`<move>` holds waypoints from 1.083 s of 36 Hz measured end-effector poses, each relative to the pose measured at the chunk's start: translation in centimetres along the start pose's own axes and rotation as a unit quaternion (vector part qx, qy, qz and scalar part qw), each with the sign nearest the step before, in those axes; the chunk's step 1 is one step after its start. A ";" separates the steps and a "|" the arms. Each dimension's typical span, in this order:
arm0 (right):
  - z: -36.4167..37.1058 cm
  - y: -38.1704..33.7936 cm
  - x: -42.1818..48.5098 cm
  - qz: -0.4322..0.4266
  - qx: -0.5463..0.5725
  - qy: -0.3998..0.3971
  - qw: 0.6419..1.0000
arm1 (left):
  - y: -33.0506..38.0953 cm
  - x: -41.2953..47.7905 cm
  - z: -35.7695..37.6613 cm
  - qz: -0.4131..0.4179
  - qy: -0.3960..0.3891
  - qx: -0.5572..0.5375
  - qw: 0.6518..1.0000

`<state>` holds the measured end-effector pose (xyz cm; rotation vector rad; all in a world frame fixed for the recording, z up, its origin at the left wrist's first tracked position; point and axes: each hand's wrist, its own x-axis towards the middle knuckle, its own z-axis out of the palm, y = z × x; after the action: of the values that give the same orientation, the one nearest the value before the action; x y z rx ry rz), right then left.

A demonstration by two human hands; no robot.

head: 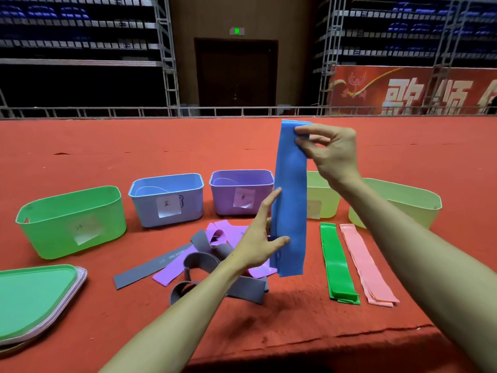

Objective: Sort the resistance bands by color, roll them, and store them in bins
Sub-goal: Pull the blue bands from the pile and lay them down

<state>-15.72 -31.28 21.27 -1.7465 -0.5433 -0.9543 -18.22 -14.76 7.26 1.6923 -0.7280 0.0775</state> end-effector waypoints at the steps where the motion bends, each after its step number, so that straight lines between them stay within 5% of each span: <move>1: -0.1 0.2 -0.1 0.002 -0.005 0.000 1.000 | -0.3 -0.2 0.4 -0.004 -0.003 -0.006 1.000; 22: -2.6 5.1 -4.9 0.072 -0.124 -0.002 0.990 | -5.0 -5.2 5.5 -0.120 -0.028 -0.014 0.992; 29: -2.6 7.5 -7.2 0.126 -0.133 -0.032 0.982 | -7.1 -5.2 6.3 -0.158 -0.103 0.099 0.977; 39: -3.0 10.1 -8.8 0.176 -0.105 -0.037 0.978 | -9.4 -4.5 6.7 -0.195 -0.101 0.158 0.963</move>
<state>-14.41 -37.06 8.92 -1.9910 -0.1713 -0.7157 -19.30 -18.22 -4.58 2.1450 -0.5362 -0.2731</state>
